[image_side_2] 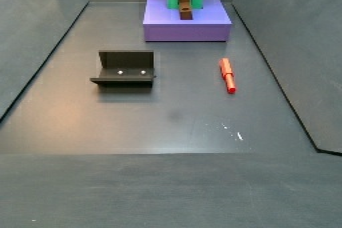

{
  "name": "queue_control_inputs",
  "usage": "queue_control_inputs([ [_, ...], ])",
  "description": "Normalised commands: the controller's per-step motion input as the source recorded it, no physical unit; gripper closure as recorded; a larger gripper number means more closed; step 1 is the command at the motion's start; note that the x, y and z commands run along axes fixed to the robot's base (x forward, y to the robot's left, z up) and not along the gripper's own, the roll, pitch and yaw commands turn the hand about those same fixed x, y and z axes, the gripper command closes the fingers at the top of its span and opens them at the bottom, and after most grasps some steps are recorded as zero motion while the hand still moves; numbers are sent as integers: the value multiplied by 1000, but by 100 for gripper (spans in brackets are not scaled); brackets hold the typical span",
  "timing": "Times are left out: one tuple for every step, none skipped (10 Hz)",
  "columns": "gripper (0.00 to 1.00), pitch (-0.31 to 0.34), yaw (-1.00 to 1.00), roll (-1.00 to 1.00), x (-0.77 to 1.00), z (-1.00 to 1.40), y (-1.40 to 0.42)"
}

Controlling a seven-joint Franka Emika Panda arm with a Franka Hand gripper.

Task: Pick up the blue object. Move up. Place the blue object on the fixture. Regrasp the blue object. Move to above the board. Insert the blue object.
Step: Insert the blue object.

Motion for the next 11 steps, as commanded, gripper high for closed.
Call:
queue_control_inputs([
  [100, 0, 0, -134, 0, 63, 0],
  [100, 0, -40, -264, 29, 60, 63],
  [100, 0, -143, -257, 97, 97, 191],
  [100, 34, -149, -203, 160, 260, 214],
  [100, 106, -134, -209, 189, 429, 197],
  [100, 116, -80, -196, 143, 440, 109],
  [100, 70, -11, -137, 80, 269, 23],
  [100, 20, 0, -43, 69, 106, 0],
  [100, 13, 0, 0, 51, 60, 0],
  [100, 37, 0, 0, 66, 126, 0],
  [100, 37, 0, 0, 40, 129, 0],
])
